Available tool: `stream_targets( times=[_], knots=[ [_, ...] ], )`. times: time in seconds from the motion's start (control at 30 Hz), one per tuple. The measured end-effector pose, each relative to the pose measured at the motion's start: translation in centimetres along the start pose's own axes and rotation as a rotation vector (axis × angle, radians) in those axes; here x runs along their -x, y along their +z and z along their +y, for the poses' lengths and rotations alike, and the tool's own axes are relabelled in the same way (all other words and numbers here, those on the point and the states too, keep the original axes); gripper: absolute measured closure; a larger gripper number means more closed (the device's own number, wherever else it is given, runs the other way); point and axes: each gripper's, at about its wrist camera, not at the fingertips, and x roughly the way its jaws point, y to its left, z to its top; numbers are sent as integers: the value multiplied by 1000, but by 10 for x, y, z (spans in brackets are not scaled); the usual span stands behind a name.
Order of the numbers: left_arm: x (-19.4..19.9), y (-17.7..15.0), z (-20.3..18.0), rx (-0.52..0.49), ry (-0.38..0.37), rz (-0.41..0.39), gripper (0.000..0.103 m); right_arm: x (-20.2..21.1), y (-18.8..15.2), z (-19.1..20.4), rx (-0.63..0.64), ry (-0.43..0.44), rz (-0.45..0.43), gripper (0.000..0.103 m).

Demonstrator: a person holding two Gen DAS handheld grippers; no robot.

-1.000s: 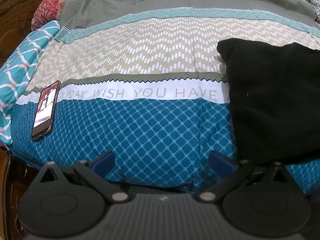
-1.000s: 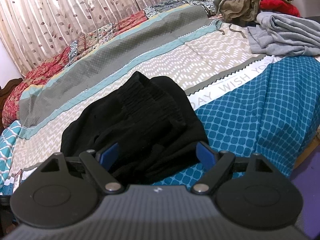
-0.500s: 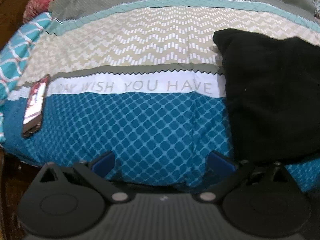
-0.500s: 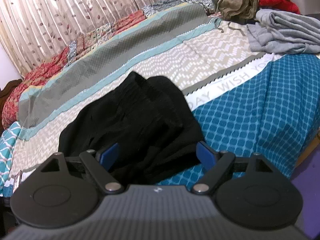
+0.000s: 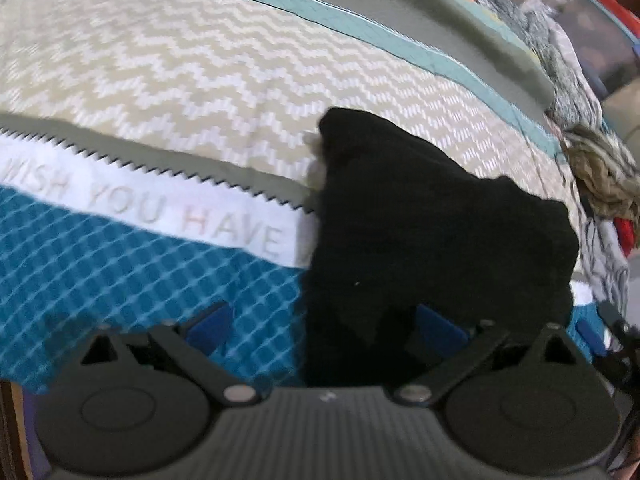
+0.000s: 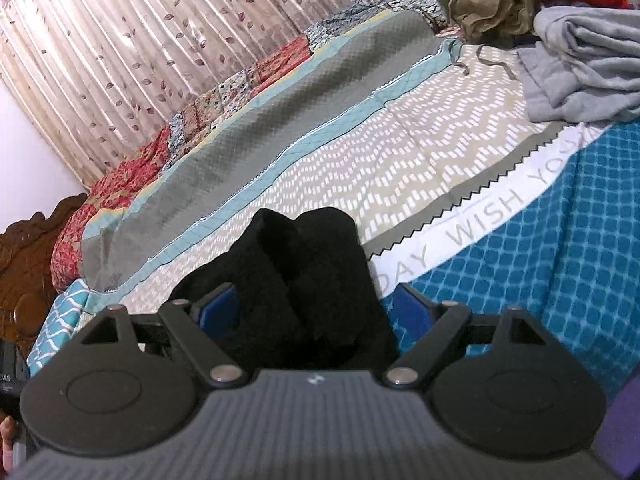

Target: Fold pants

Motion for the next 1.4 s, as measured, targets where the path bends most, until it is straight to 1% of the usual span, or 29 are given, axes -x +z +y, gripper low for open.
stream_targets(
  times=[0.1,0.2,0.27,0.33,0.4,0.43,0.47,0.5,0.53,0.57,0.6,0.67,0.7,0.77,0.83,0.93,1.0,1.03,1.07,1.1,1.13,1.17,1.2,1.23,1.27,1.3,1.33,1.37,1.4],
  knots=[
    [-13,3,-7,-25,-41,31,8,-12,2,-8,-21,7,37,16],
    [-23,7,-8,-26,-57,42,7,-25,3,-16,-56,23,71,15],
    [-29,9,-5,-4,-76,54,4,-34,2,-19,-80,32,100,15],
    [-33,9,-6,-4,-100,59,5,-41,3,-19,-86,61,125,14],
    [-34,8,-14,-49,-138,68,22,-50,0,-10,-65,107,182,13],
    [-32,7,-19,-68,-146,63,40,-54,-2,-1,-48,128,214,13],
    [-30,8,-23,-88,-150,55,54,-56,-5,10,-13,133,225,20],
    [-27,9,-27,-105,-150,44,59,-58,-8,21,31,139,242,47],
    [-24,11,-28,-115,-149,33,66,-57,-9,33,64,134,236,52],
    [-19,13,-29,-120,-160,24,71,-53,-7,44,99,126,211,55],
    [-14,17,-29,-117,-181,13,73,-47,-3,54,131,137,187,59],
    [0,27,-31,-117,-236,-20,78,-38,8,73,158,190,136,61],
    [9,34,-34,-128,-257,-49,79,-34,13,84,173,215,112,61],
    [28,52,-44,-167,-259,-139,83,-32,28,108,238,244,49,61],
    [45,79,-52,-202,-257,-222,84,-36,43,134,319,263,-26,61],
    [59,122,-58,-218,-220,-339,84,-54,74,161,402,297,-134,61],
    [55,148,-62,-232,-164,-409,84,-78,92,171,442,300,-206,61],
    [47,162,-64,-236,-116,-435,82,-96,99,166,449,288,-224,61],
    [34,174,-64,-228,-59,-450,77,-116,104,166,445,258,-232,61],
    [18,185,-63,-215,1,-454,75,-139,107,163,436,215,-222,60],
    [-4,195,-61,-194,78,-432,65,-161,106,159,426,171,-201,57],
    [-26,201,-55,-165,149,-383,61,-187,103,155,416,113,-163,56],
    [-50,205,-46,-127,208,-315,61,-214,97,148,401,45,-98,53],
    [-74,206,-37,-82,244,-232,61,-237,91,141,379,-29,-15,48],
    [-87,204,-28,-50,253,-183,61,-257,85,132,347,-114,77,47],
    [-92,197,-20,-20,235,-186,61,-267,79,123,311,-200,120,44],
    [-88,190,-19,-14,227,-212,60,-259,78,113,266,-185,77,32],
    [-81,184,-20,-24,225,-233,53,-249,80,108,225,-155,39,28],
    [-74,179,-21,-35,233,-243,48,-238,82,105,199,-161,22,20]
  ],
)
